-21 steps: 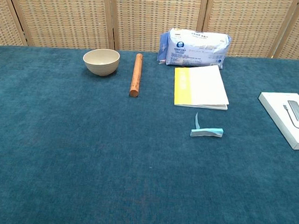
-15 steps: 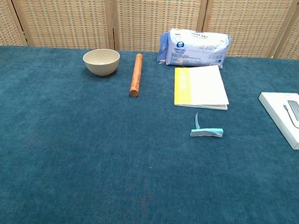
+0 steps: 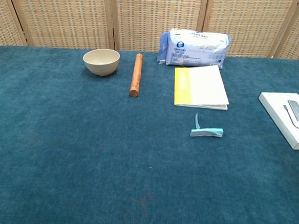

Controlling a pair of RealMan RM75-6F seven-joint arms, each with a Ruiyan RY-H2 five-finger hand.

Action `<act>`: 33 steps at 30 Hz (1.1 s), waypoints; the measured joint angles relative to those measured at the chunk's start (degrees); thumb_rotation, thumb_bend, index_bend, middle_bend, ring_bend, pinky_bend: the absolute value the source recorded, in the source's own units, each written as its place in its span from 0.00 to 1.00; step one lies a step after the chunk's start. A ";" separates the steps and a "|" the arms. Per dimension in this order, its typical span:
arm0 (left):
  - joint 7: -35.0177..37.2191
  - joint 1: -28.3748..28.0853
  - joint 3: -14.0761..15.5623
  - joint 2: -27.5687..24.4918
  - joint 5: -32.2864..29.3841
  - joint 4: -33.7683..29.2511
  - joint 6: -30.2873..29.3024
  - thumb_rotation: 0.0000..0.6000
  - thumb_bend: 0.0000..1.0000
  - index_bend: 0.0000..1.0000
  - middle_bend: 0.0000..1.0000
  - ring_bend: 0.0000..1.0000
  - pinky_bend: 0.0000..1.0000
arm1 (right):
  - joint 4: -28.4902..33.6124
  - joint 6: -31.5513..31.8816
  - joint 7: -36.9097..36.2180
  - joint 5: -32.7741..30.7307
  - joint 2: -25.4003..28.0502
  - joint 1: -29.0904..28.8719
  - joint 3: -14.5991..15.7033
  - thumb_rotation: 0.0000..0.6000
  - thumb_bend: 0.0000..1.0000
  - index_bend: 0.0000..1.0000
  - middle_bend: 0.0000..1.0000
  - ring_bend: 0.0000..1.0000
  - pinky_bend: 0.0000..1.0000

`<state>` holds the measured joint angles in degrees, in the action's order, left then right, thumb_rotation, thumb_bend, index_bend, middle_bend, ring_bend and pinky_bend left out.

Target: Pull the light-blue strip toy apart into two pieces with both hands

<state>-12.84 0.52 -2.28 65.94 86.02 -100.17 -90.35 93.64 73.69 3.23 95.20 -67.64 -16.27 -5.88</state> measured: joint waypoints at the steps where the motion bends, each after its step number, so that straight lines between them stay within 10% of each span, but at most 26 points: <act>1: -0.38 -0.15 -0.16 0.13 -0.39 0.02 0.29 1.00 0.00 0.00 0.00 0.00 0.00 | 0.07 -1.35 0.98 -0.39 -0.23 -1.26 -0.51 1.00 0.00 0.27 0.00 0.00 0.00; 17: -4.52 -2.34 -1.96 1.86 -6.11 0.12 4.18 1.00 0.00 0.00 0.00 0.00 0.00 | -4.56 -21.92 21.51 -21.60 -14.94 -18.64 -8.57 1.00 0.22 0.39 0.00 0.00 0.00; 33: -5.03 -2.95 -2.32 2.09 -7.64 0.06 4.53 1.00 0.00 0.00 0.00 0.00 0.00 | -14.07 -23.91 23.94 -30.96 -24.60 -23.09 -7.27 1.00 0.34 0.42 0.00 0.00 0.00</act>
<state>-17.88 -2.44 -4.60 68.03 78.38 -100.10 -85.82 79.57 49.79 27.18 64.24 -92.24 -39.37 -13.16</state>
